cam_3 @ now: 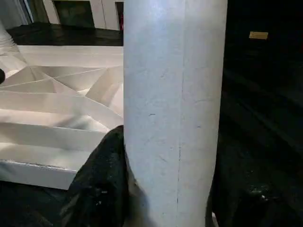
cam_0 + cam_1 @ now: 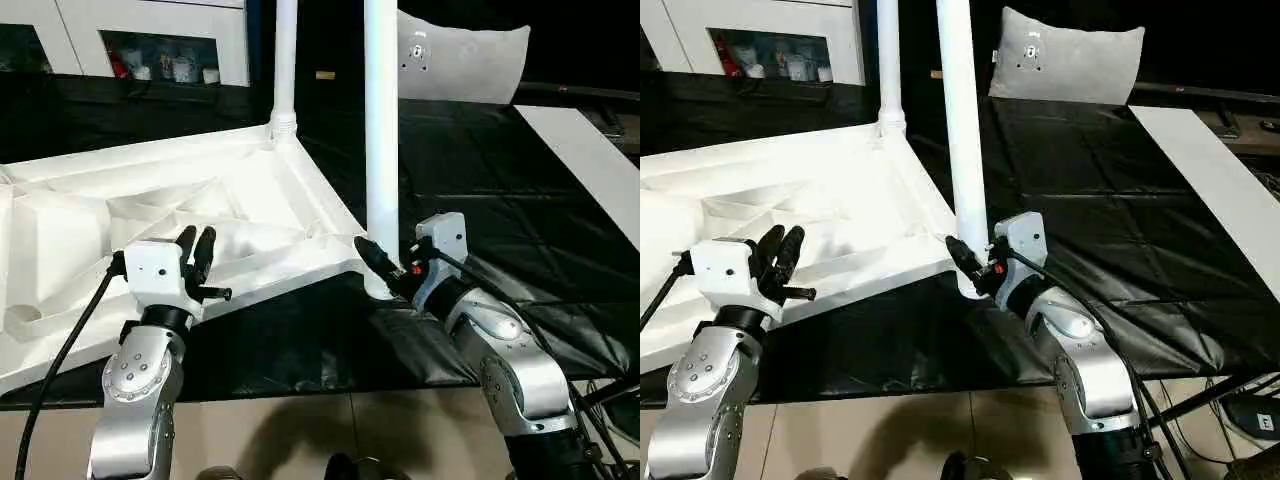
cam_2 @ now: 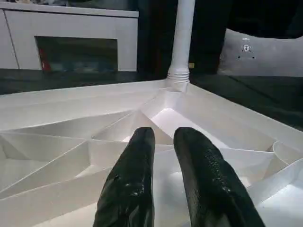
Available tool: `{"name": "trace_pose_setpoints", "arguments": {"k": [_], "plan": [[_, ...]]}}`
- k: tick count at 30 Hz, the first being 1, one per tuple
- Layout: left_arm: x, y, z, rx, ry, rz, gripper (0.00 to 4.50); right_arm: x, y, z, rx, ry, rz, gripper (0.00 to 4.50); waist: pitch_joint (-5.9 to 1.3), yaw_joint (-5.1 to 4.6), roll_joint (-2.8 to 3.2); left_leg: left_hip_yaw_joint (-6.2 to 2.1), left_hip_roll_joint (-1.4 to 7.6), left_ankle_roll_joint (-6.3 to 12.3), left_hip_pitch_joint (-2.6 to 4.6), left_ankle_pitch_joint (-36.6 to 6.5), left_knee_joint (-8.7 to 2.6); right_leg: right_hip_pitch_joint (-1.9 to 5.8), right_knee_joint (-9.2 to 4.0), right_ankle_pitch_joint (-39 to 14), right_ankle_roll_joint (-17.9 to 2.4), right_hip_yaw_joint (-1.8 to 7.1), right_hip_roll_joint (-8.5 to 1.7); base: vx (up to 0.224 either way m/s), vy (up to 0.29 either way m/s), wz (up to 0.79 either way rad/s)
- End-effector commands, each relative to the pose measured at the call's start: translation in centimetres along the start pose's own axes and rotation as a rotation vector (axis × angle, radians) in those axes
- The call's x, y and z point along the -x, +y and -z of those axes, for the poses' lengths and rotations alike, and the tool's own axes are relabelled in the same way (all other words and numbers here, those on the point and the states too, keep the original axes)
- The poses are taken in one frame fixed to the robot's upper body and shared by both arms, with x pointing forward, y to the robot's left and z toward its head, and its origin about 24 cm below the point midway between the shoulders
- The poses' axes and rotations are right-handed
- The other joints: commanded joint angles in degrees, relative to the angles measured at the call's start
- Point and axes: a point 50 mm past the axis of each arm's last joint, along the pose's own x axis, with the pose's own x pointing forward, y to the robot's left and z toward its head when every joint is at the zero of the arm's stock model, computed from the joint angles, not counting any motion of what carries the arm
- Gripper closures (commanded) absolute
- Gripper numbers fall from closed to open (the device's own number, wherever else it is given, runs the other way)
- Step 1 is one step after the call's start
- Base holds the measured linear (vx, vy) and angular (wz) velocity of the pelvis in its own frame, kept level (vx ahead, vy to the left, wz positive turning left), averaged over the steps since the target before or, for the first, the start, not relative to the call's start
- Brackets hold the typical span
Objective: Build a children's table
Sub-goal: Insert table leg to table base
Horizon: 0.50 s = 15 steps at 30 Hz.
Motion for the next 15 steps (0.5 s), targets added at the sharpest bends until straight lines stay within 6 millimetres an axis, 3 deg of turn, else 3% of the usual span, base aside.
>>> {"name": "trace_pose_setpoints", "arguments": {"k": [1,15], "plan": [[0.0,-0.32,-0.38,0.002,-0.019,0.008,3.49,0.23,-0.57,-0.3,0.007,-0.009,0.021,2.62,-3.84,0.2,0.5,0.19,1.53,5.45,-1.38,-2.68,-4.07,4.73,-4.2,-20.65,0.32,3.61,-3.57,0.0,0.0,0.0],[0.0,-0.32,-0.38,0.002,-0.019,0.008,3.49,0.23,-0.57,-0.3,0.007,-0.009,0.021,2.62,-3.83,0.19,0.48,0.19,1.53,5.45,-1.33,-2.83,-4.07,4.69,-4.23,-20.95,0.4,3.59,-3.55,0.0,0.0,0.0]]}}
